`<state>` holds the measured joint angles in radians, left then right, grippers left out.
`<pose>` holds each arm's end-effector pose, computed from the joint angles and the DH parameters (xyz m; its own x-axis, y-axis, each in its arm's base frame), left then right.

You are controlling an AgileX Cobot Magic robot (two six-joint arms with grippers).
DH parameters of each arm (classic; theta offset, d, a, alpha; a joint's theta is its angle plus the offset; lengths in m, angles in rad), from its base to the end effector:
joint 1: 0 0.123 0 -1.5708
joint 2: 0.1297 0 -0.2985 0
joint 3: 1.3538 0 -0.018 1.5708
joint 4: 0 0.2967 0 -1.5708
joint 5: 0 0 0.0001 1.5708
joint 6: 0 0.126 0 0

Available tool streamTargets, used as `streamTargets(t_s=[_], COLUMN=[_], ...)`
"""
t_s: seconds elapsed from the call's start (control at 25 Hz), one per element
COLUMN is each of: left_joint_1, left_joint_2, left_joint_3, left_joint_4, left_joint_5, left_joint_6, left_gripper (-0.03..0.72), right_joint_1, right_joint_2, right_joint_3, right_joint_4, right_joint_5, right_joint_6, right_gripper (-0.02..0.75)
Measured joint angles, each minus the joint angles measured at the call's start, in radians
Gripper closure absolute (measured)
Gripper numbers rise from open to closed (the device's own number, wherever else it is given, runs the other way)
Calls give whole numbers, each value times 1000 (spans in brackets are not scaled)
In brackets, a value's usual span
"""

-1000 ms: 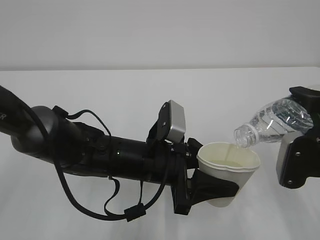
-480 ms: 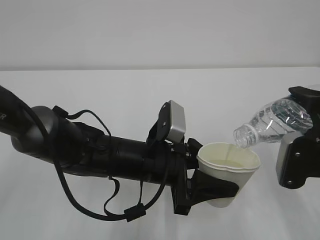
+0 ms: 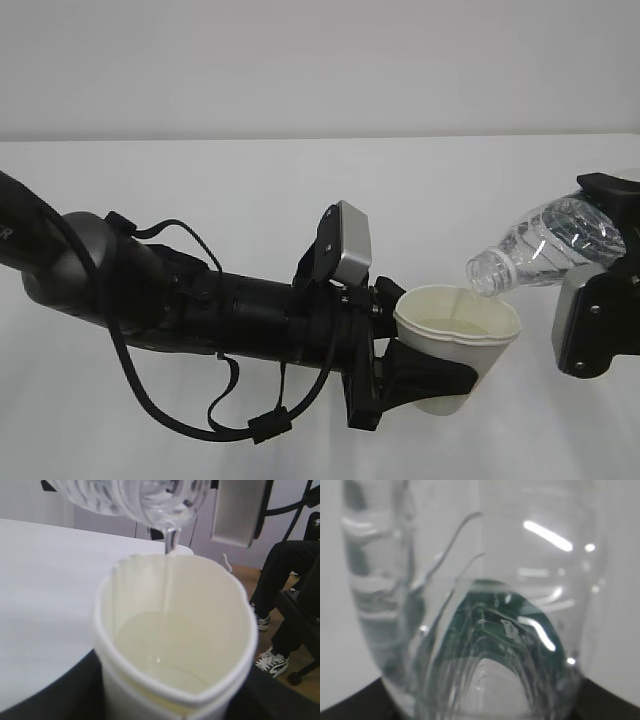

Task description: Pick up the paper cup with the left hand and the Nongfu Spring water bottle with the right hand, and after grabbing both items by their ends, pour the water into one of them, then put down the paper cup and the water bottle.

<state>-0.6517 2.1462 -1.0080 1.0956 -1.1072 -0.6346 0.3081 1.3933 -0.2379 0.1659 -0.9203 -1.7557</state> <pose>0.2805 -0.3400 0.0784 -0.1632 0.1861 -0.9689 0.9863 0.0075 -0.1647 0.2603 0.0655 0.1505 0.1885 -0.9767 0.1029 -0.1313 -0.1289 -0.9829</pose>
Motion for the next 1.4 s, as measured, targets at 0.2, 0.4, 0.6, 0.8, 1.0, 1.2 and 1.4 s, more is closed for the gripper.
streamTargets(t_s=[0.2,0.4,0.6,0.8,1.0,1.2,1.4], left_joint_1=[0,0,0,0,0,0,0], left_joint_2=[0,0,0,0,0,0,0], left_joint_3=[0,0,0,0,0,0,0], left_joint_4=[0,0,0,0,0,0,0], left_joint_5=[0,0,0,0,0,0,0], left_joint_6=[0,0,-1,-2,-2,-2,-2], left_gripper=[262,262,262,262,262,262,262], right_joint_1=[0,0,0,0,0,0,0], right_joint_2=[0,0,0,0,0,0,0], right_joint_3=[0,0,0,0,0,0,0], right_joint_4=[0,0,0,0,0,0,-2], right_joint_5=[0,0,0,0,-2,-2,-2], right_joint_6=[0,0,0,-6,-14,-20,-25], right_gripper=[336,336,336,336,336,336,336])
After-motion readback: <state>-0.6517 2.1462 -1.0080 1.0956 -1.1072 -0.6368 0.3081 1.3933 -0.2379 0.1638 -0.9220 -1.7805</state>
